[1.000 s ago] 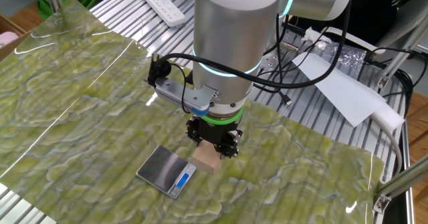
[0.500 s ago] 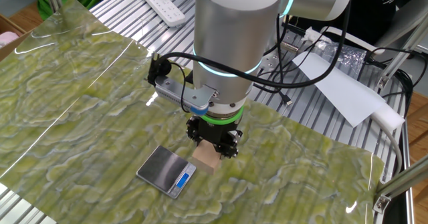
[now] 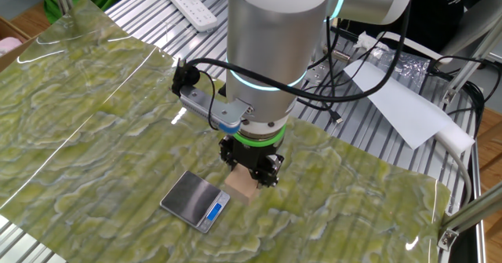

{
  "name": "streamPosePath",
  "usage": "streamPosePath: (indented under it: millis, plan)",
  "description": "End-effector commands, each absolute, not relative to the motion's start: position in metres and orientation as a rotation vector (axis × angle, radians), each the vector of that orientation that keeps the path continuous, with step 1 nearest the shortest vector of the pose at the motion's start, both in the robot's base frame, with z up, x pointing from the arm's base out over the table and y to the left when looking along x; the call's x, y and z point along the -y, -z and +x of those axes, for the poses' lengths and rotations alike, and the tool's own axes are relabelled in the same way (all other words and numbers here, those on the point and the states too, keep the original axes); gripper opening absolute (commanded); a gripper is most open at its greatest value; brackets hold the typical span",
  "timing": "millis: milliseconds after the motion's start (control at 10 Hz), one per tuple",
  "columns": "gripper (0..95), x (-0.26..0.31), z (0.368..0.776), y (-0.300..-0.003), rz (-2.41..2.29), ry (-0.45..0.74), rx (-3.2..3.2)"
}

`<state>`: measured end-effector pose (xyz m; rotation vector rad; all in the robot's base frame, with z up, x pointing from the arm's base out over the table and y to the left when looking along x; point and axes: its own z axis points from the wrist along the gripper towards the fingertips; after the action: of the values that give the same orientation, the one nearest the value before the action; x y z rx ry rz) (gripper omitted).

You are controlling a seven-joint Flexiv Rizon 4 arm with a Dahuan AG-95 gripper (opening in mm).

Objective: Place the block on the scale

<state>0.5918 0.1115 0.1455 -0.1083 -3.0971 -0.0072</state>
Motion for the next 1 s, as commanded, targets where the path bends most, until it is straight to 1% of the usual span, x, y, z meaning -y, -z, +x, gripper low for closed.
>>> streamPosePath:
  millis: [100,400,1000]
  plan:
    - [0.0,-0.1114,0.5919,-0.1458,-0.181,0.006,3.097]
    - [0.0,-0.1114,0.5919,-0.1458,-0.265,0.009,3.089]
    - [0.0,-0.1114,0.5919,-0.1458,-0.257,0.012,3.082]
